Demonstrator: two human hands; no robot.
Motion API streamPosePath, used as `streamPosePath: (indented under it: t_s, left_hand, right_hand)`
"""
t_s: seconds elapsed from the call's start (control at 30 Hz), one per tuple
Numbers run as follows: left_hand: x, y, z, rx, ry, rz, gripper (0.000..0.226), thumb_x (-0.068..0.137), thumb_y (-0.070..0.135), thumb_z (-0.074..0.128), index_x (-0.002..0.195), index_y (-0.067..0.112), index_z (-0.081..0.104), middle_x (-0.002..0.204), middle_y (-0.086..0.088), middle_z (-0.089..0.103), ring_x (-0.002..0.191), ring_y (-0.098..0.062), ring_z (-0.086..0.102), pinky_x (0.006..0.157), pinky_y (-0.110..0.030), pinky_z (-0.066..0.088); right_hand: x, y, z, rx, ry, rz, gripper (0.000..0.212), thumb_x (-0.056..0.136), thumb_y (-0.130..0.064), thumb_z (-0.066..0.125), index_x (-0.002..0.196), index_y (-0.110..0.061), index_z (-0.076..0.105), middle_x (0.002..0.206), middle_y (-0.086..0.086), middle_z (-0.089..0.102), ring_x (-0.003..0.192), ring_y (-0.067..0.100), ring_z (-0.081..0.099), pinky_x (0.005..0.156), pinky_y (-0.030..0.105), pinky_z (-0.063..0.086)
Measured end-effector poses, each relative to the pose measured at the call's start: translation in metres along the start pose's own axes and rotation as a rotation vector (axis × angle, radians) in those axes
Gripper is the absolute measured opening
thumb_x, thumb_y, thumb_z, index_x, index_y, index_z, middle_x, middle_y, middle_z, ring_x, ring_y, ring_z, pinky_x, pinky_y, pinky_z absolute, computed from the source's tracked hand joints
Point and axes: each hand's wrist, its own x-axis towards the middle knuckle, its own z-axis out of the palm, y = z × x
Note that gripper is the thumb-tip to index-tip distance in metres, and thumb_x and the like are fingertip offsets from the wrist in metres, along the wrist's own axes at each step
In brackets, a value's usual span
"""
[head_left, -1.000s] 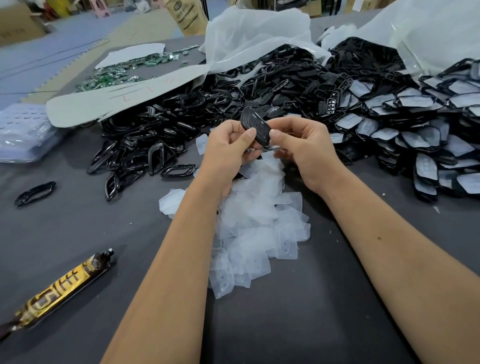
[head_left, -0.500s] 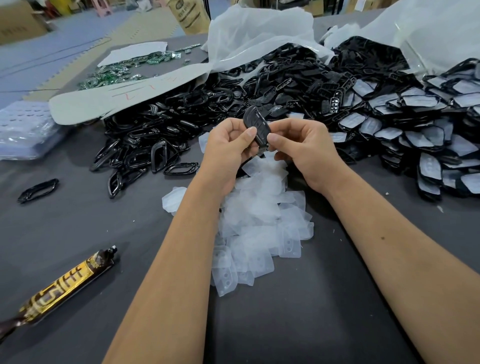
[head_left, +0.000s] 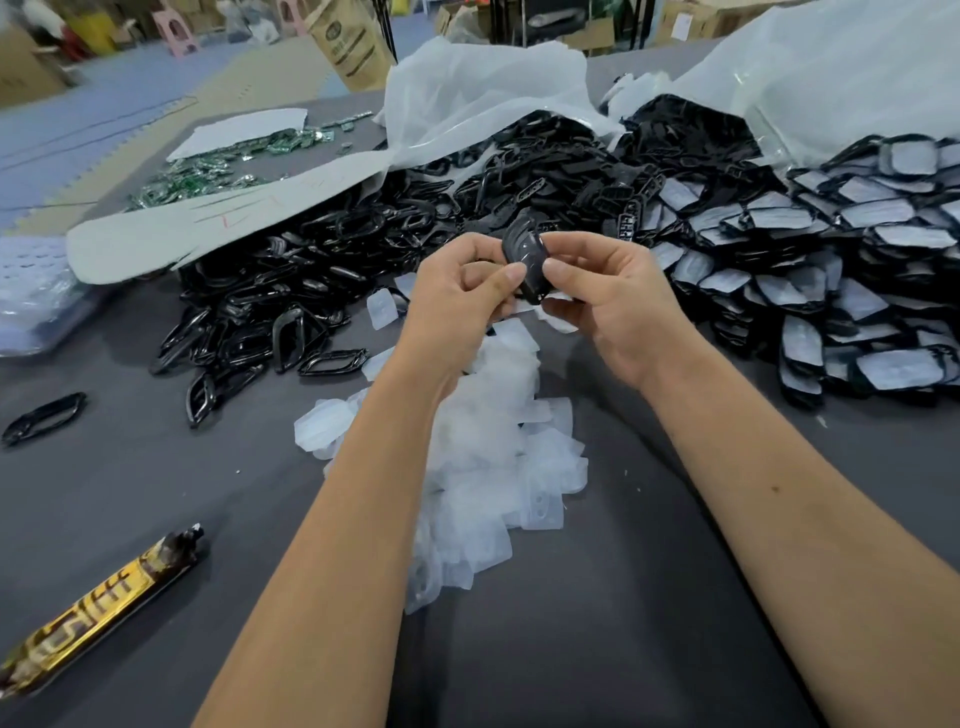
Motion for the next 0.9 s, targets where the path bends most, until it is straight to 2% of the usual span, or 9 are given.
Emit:
streamPosePath:
  t_s: [0.07,0.13,0.23,0.3,0.37,0.47,0.57,0.77,0.9]
  left_hand:
    - [0.01,0.005,0.016,0.04,-0.03,0.014,0.011,0.095,0.0,0.068,0.093,0.01,0.065,0.064,-0.001,0.066,0.059,-0.01,0.056,0.064,-0.022,0.053]
    - [0.02,0.009,0.037,0.129,-0.041,0.04,0.015,0.091,-0.002,0.072,0.1,0.01,0.068,0.065,0.008,0.069,0.062,-0.01,0.059,0.067,-0.026,0.055]
    - [0.028,0.012,0.076,0.285,-0.011,0.099,0.046,0.083,-0.007,0.072,0.122,0.016,0.064,0.097,0.002,0.072,0.078,-0.011,0.062,0.08,-0.029,0.056]
    - [0.024,0.014,0.105,0.443,0.003,0.196,0.058,0.076,-0.01,0.063,0.128,0.015,0.063,0.111,-0.003,0.069,0.092,-0.014,0.061,0.087,-0.026,0.051]
    - [0.02,0.014,0.132,0.584,-0.052,0.279,0.063,0.071,-0.008,0.058,0.129,0.013,0.065,0.118,-0.008,0.067,0.109,-0.023,0.058,0.099,-0.031,0.045]
    - [0.018,0.011,0.166,0.799,-0.15,0.311,0.055,0.075,-0.004,0.057,0.126,0.015,0.068,0.126,-0.007,0.063,0.117,-0.03,0.049,0.101,-0.031,0.036]
    - [0.018,0.01,0.182,0.883,-0.183,0.321,0.043,0.08,-0.002,0.058,0.118,0.012,0.073,0.125,-0.002,0.065,0.117,-0.03,0.048,0.101,-0.033,0.041]
    - [0.014,0.018,0.175,0.78,-0.058,0.339,0.043,0.078,-0.006,0.058,0.112,0.012,0.076,0.116,-0.007,0.069,0.115,-0.031,0.051,0.098,-0.035,0.043]
    - [0.022,0.018,0.146,0.846,0.054,0.222,0.032,0.084,0.005,0.06,0.11,0.015,0.076,0.116,-0.01,0.069,0.116,-0.033,0.053,0.096,-0.038,0.045]
  right_hand:
    - [-0.003,-0.01,-0.016,-0.154,0.066,-0.108,0.026,0.095,0.005,0.066,0.099,-0.017,0.078,0.092,0.008,0.078,0.085,0.02,0.07,0.075,0.032,0.059]
    - [-0.004,-0.019,-0.036,-0.424,0.138,-0.238,0.026,0.092,0.005,0.069,0.097,-0.019,0.078,0.091,0.004,0.078,0.082,0.015,0.071,0.077,0.027,0.06]
    - [-0.006,-0.033,-0.064,-0.889,0.232,-0.363,0.025,0.088,0.001,0.071,0.101,-0.019,0.08,0.094,-0.004,0.076,0.084,0.008,0.069,0.081,0.016,0.053]
    - [-0.01,-0.037,-0.083,-1.16,0.309,-0.408,0.027,0.088,0.001,0.067,0.106,-0.013,0.081,0.102,0.005,0.076,0.094,0.02,0.069,0.09,0.029,0.053]
    - [-0.015,-0.039,-0.101,-1.314,0.397,-0.402,0.029,0.091,0.0,0.061,0.111,-0.011,0.08,0.106,0.012,0.072,0.103,0.032,0.065,0.091,0.041,0.052]
    - [-0.022,-0.041,-0.126,-1.443,0.458,-0.339,0.027,0.094,-0.004,0.059,0.109,-0.009,0.08,0.108,0.015,0.07,0.106,0.037,0.06,0.086,0.041,0.051]
    - [-0.023,-0.045,-0.136,-1.526,0.37,-0.225,0.026,0.094,-0.007,0.06,0.11,-0.012,0.081,0.11,0.015,0.073,0.108,0.036,0.061,0.092,0.041,0.052]
    - [-0.015,-0.061,-0.124,-1.441,0.432,-0.256,0.024,0.092,-0.012,0.062,0.103,-0.016,0.082,0.102,0.01,0.078,0.101,0.033,0.067,0.087,0.037,0.053]
    - [0.006,-0.059,-0.087,-1.437,0.309,-0.261,0.024,0.09,-0.013,0.062,0.102,-0.019,0.082,0.103,0.009,0.077,0.104,0.033,0.067,0.09,0.039,0.054]
